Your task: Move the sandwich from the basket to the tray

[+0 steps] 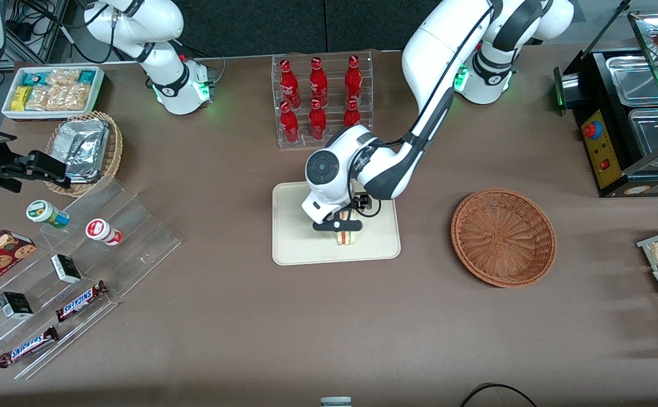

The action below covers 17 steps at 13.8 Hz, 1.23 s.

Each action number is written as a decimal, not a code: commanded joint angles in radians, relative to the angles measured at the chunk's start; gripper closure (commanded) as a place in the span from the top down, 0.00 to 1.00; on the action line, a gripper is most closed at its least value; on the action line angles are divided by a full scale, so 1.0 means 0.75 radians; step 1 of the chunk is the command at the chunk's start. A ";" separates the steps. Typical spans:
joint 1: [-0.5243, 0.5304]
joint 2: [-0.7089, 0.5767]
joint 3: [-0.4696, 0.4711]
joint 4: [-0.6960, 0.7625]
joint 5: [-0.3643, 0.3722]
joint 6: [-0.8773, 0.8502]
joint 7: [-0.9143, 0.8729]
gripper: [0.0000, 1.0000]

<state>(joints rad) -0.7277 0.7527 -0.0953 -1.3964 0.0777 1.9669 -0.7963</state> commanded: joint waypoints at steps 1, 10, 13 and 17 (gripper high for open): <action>-0.022 -0.060 0.021 0.025 0.013 -0.088 -0.079 1.00; 0.086 -0.300 0.033 0.023 -0.001 -0.272 -0.096 1.00; 0.191 -0.351 0.031 0.009 -0.007 -0.340 -0.086 1.00; 0.317 -0.410 0.031 -0.026 -0.010 -0.354 -0.023 1.00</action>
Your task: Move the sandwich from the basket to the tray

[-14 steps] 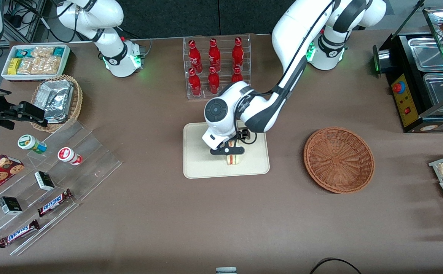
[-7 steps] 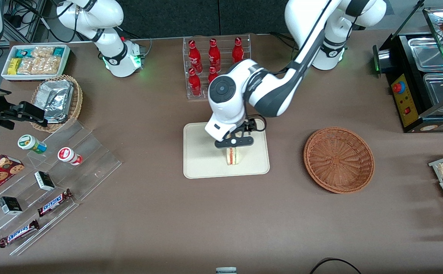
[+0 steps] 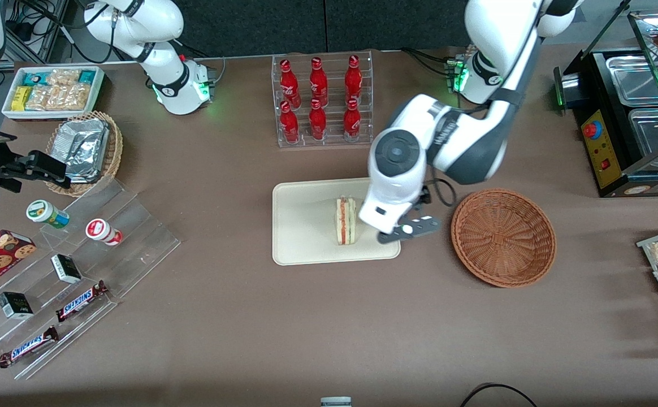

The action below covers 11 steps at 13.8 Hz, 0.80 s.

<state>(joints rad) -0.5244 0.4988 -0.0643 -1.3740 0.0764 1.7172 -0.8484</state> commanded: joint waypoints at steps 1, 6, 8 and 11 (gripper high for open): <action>0.083 -0.088 -0.010 -0.058 -0.012 -0.060 0.096 1.00; 0.353 -0.291 -0.047 -0.168 -0.106 -0.209 0.441 1.00; 0.535 -0.348 -0.163 -0.168 -0.110 -0.313 0.627 1.00; 0.711 -0.432 -0.247 -0.170 -0.110 -0.455 0.767 1.00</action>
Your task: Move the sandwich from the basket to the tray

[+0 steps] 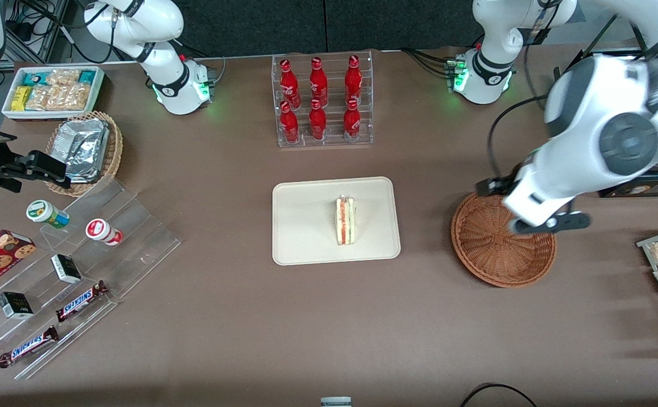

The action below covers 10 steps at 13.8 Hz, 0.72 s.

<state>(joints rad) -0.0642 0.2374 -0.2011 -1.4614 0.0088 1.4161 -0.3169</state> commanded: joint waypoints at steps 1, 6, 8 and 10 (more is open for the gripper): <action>0.161 -0.118 -0.102 -0.054 -0.022 -0.098 0.063 1.00; 0.401 -0.255 -0.249 -0.046 -0.006 -0.303 0.206 1.00; 0.401 -0.294 -0.241 -0.056 0.011 -0.344 0.208 1.00; 0.401 -0.329 -0.219 -0.119 0.011 -0.340 0.212 1.00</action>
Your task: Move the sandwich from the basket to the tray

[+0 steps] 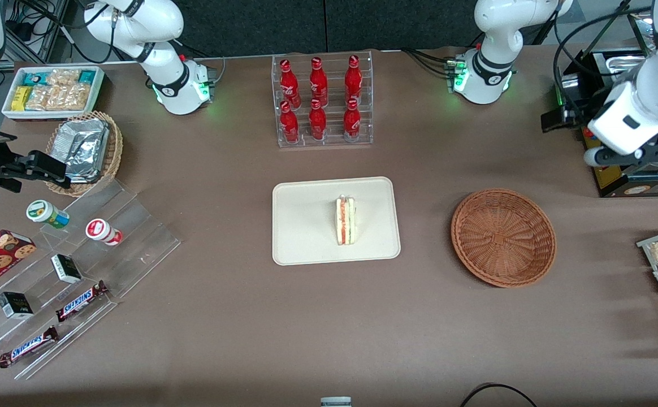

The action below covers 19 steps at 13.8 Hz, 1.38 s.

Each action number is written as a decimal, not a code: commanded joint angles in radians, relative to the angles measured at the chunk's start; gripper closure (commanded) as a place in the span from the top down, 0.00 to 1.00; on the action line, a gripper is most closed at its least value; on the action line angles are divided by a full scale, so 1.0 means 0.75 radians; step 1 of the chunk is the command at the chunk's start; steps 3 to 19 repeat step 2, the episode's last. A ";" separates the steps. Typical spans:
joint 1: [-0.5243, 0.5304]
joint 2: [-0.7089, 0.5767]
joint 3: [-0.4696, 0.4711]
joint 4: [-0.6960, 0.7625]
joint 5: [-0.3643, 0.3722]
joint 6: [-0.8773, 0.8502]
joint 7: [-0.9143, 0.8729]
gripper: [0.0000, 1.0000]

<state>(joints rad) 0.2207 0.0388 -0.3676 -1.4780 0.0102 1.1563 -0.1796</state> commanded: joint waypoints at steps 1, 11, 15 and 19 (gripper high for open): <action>0.021 -0.082 0.003 -0.144 0.007 0.029 0.029 1.00; 0.021 -0.107 0.003 -0.189 0.005 0.074 0.029 1.00; 0.021 -0.107 0.003 -0.189 0.005 0.074 0.029 1.00; 0.021 -0.107 0.003 -0.189 0.005 0.074 0.029 1.00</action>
